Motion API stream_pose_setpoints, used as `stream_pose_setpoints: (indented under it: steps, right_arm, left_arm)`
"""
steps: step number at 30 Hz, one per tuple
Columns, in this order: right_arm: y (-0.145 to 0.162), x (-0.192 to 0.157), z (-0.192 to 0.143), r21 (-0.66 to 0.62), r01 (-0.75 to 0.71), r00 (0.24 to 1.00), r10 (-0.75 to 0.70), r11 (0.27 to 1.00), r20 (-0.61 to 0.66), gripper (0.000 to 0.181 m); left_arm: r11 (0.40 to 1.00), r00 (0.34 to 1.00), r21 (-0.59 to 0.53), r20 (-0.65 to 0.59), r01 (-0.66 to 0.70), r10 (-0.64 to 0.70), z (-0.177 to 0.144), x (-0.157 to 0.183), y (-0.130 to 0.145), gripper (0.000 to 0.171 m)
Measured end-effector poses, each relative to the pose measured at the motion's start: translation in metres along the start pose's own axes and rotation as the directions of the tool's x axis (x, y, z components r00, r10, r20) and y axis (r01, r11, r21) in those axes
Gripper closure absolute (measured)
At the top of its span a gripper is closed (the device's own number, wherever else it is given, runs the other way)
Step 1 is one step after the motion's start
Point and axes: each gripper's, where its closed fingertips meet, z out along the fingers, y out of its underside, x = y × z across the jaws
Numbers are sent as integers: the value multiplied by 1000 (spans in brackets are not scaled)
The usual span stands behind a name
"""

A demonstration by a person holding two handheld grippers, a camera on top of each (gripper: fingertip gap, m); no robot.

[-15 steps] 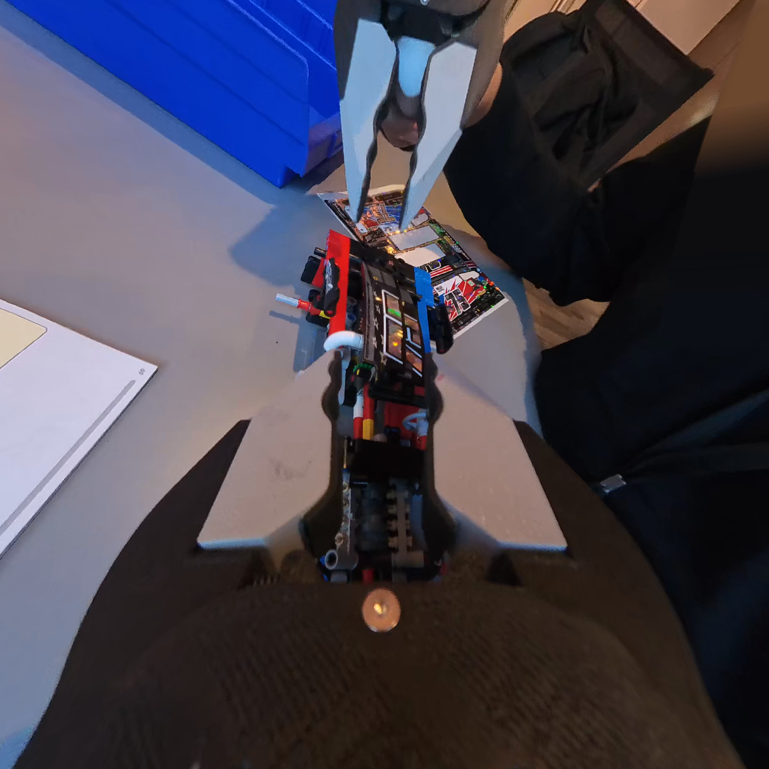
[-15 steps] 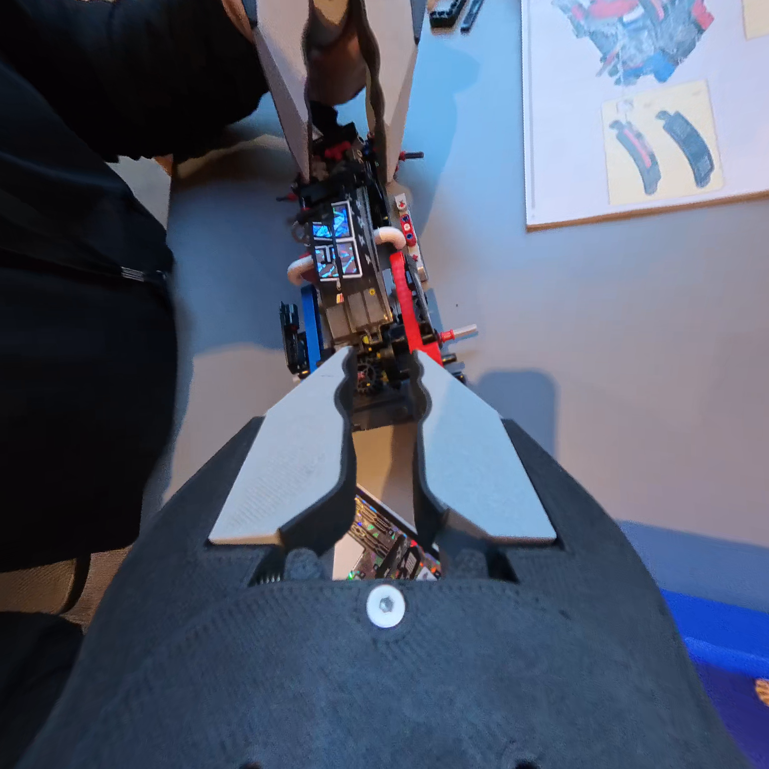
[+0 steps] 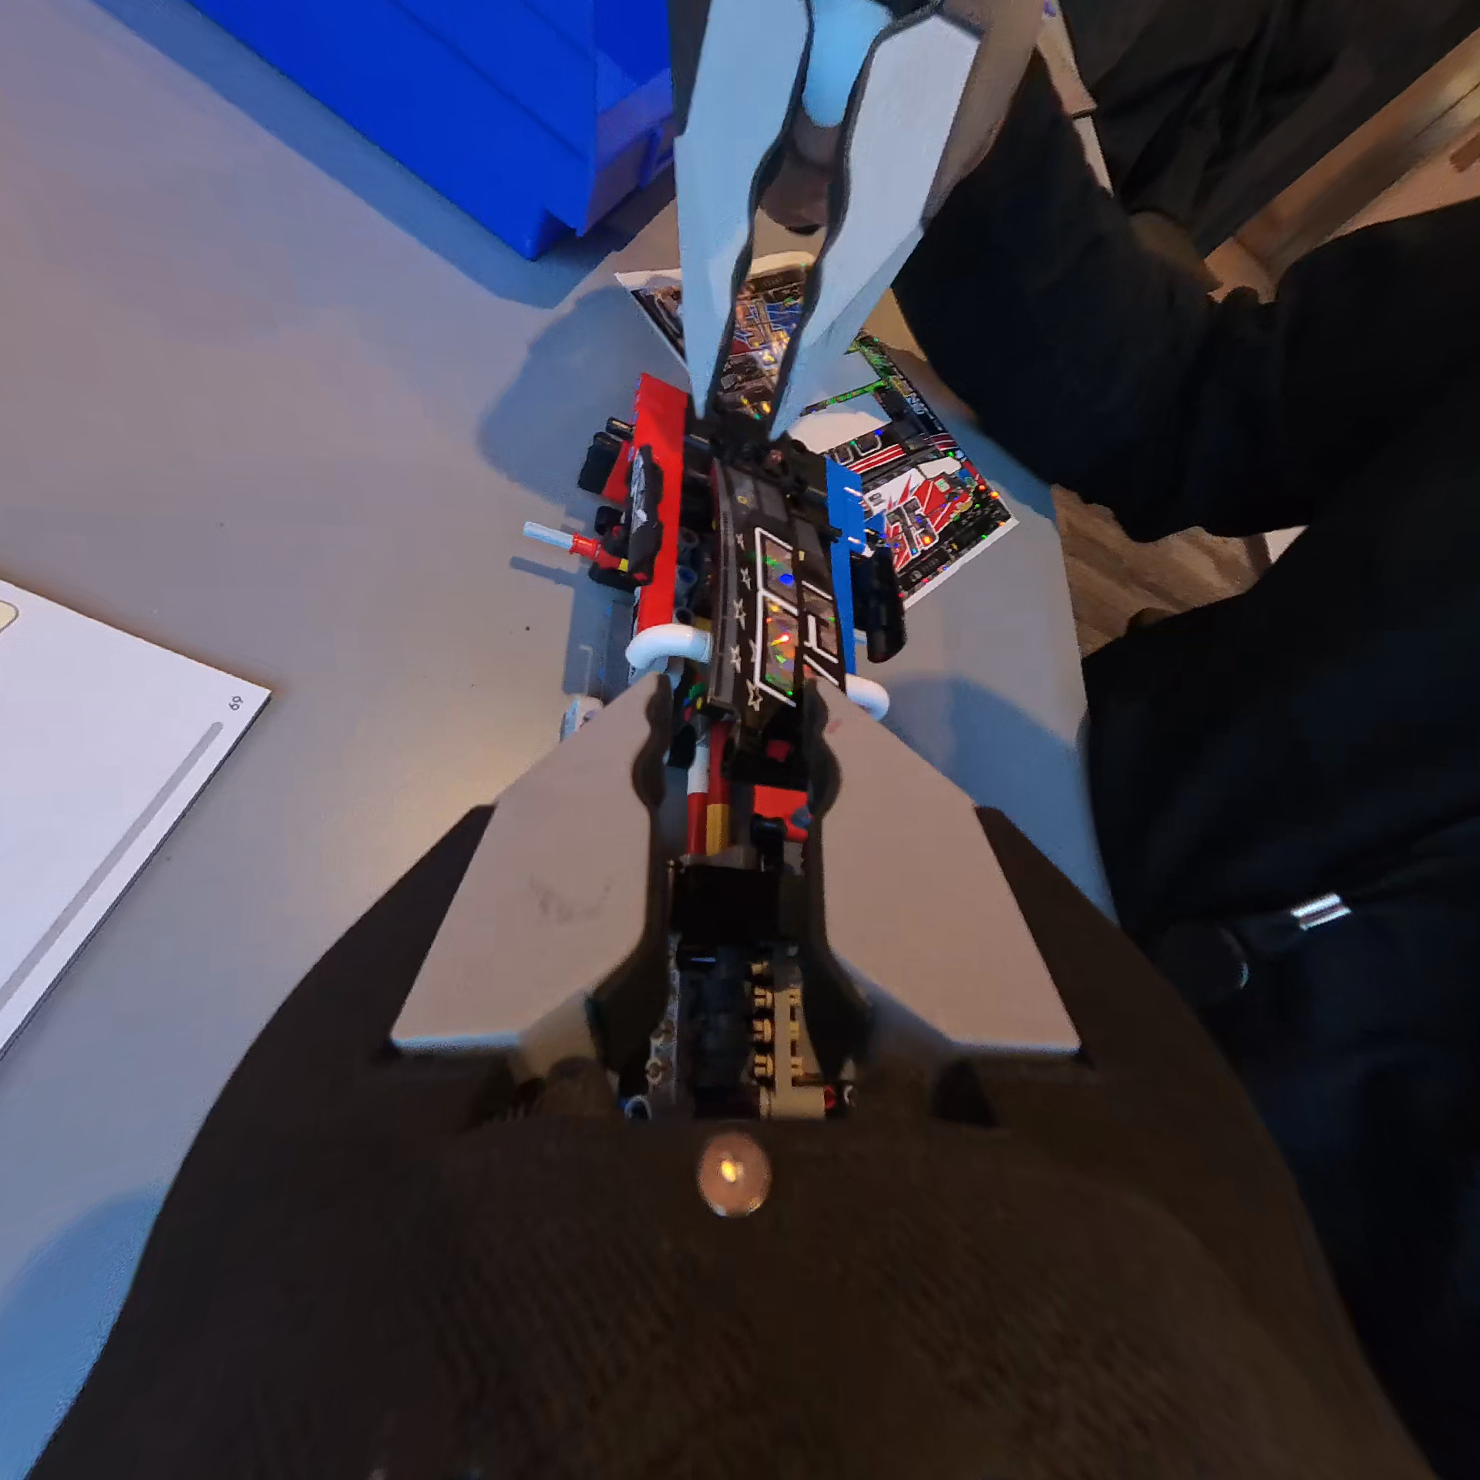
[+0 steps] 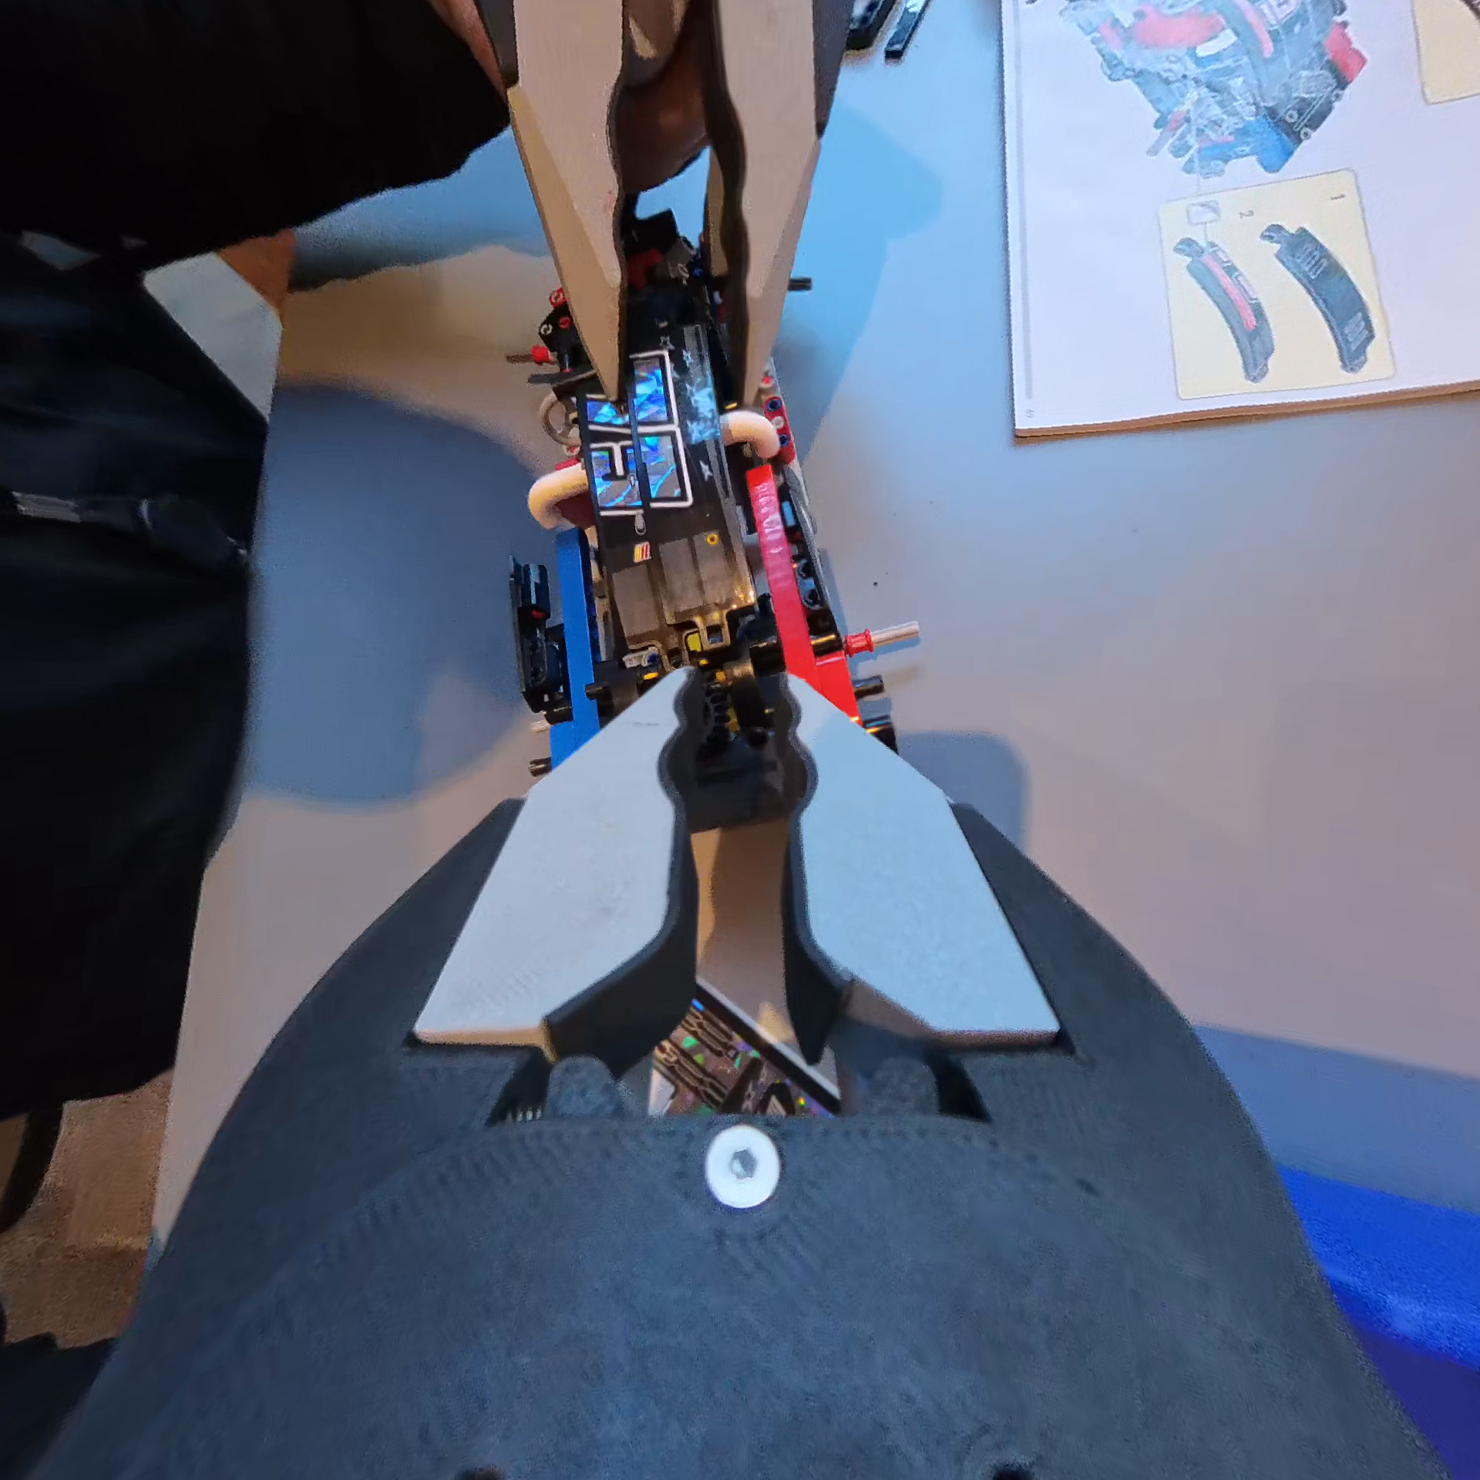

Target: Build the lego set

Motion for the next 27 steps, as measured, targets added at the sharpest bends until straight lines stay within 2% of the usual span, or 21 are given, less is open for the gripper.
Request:
stream_pose_setpoints:
  steps: [4, 10, 27]
  right_arm:
    - [4, 2, 8, -53, 36, 999, -35, 998, 10, 172]
    - [2, 3, 11, -51, 66, 998, -66, 997, 5, 180]
    - [1, 11, -7, 34, 33, 998, -31, 999, -56, 169]
  left_arm:
    - [1000, 1000, 13, 0, 3, -3, -2, 2, -4, 148]
    - [999, 1000, 24, 10, 27, -27, -3, 1, -7, 150]
    - [1000, 999, -6, 43, 14, -14, -4, -3, -14, 151]
